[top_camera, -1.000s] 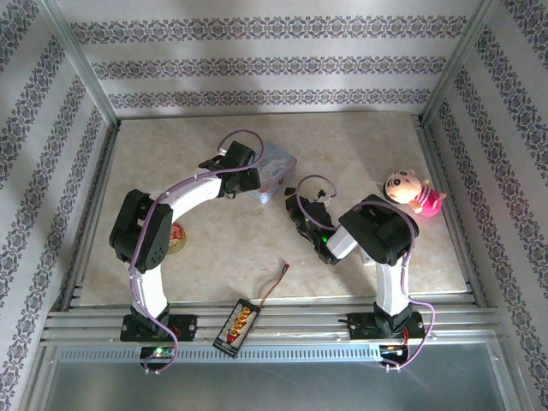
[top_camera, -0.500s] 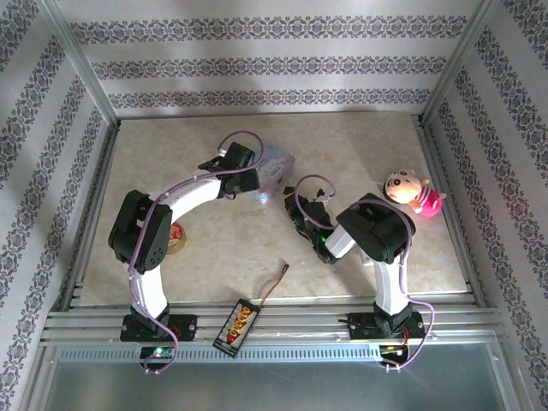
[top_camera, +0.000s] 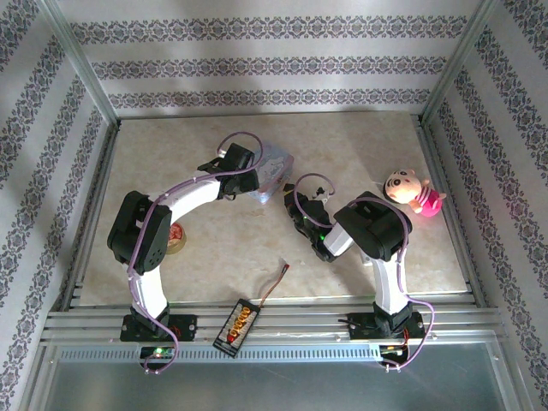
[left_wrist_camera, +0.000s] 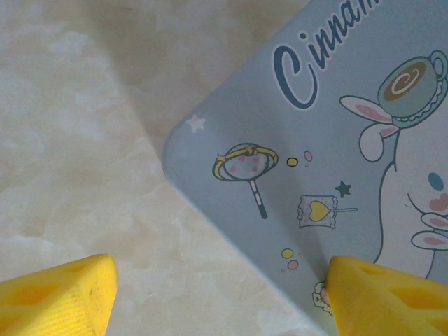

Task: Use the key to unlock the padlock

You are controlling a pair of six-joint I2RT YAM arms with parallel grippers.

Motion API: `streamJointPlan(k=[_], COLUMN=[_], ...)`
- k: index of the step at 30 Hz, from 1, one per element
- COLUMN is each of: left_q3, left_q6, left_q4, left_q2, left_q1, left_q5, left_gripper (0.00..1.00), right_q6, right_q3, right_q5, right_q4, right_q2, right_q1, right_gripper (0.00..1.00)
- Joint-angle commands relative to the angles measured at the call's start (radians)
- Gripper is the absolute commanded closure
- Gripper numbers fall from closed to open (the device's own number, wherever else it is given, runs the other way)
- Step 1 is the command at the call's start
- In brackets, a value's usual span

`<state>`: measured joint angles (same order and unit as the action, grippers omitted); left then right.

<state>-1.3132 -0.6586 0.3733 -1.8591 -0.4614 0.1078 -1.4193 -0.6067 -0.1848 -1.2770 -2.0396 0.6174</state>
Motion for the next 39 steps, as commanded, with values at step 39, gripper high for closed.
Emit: streamJointPlan(k=[39], left_q3=[0.038], left_q6=[0.019], left_q4=[0.113], left_q2=[-0.015], left_q1=[0.009], left_q5=[-0.010], left_gripper=[0.35], right_q6=[0.003], right_q3=[-0.031], right_q5=[-0.045], right_q4=[-0.108], right_q2=[-0.026], right_q1=[-0.018], right_gripper=[1.00])
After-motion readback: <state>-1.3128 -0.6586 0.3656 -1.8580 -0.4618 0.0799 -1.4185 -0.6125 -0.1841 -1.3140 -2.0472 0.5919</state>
